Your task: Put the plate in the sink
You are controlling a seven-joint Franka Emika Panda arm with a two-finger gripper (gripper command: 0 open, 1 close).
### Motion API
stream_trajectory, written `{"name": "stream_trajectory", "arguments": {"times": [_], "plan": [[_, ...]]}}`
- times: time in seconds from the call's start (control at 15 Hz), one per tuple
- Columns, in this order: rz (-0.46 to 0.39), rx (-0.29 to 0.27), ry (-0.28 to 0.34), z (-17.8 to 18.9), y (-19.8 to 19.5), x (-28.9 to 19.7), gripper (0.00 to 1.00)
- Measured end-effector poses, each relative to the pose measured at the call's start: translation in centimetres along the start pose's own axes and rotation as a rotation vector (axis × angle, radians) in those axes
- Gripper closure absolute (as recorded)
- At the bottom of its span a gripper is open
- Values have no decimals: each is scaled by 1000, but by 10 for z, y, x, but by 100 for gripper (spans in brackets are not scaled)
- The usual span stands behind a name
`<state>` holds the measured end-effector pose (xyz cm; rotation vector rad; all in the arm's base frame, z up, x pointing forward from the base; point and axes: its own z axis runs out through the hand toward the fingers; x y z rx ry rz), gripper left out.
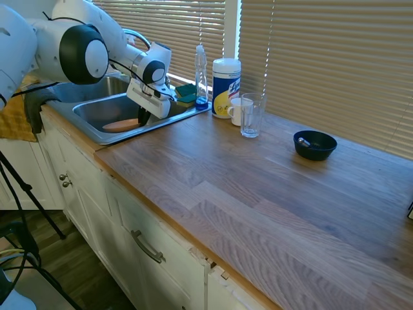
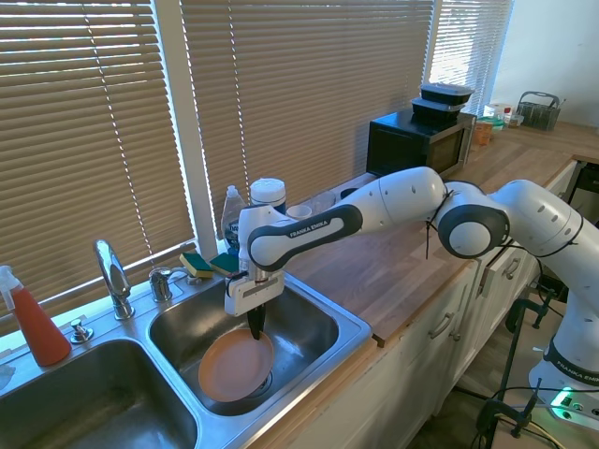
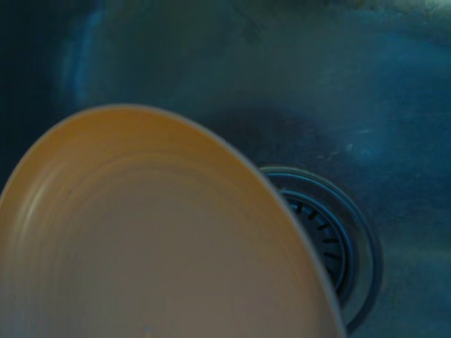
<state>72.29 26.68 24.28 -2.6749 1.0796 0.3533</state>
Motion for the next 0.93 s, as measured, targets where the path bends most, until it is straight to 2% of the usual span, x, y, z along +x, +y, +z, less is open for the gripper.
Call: {"name": "stream_trajectory", "arguments": {"times": [0.53, 0.93], "plan": [[-3, 16, 7, -10, -5, 1, 0], [-12, 72, 51, -89, 0, -31, 0]]}}
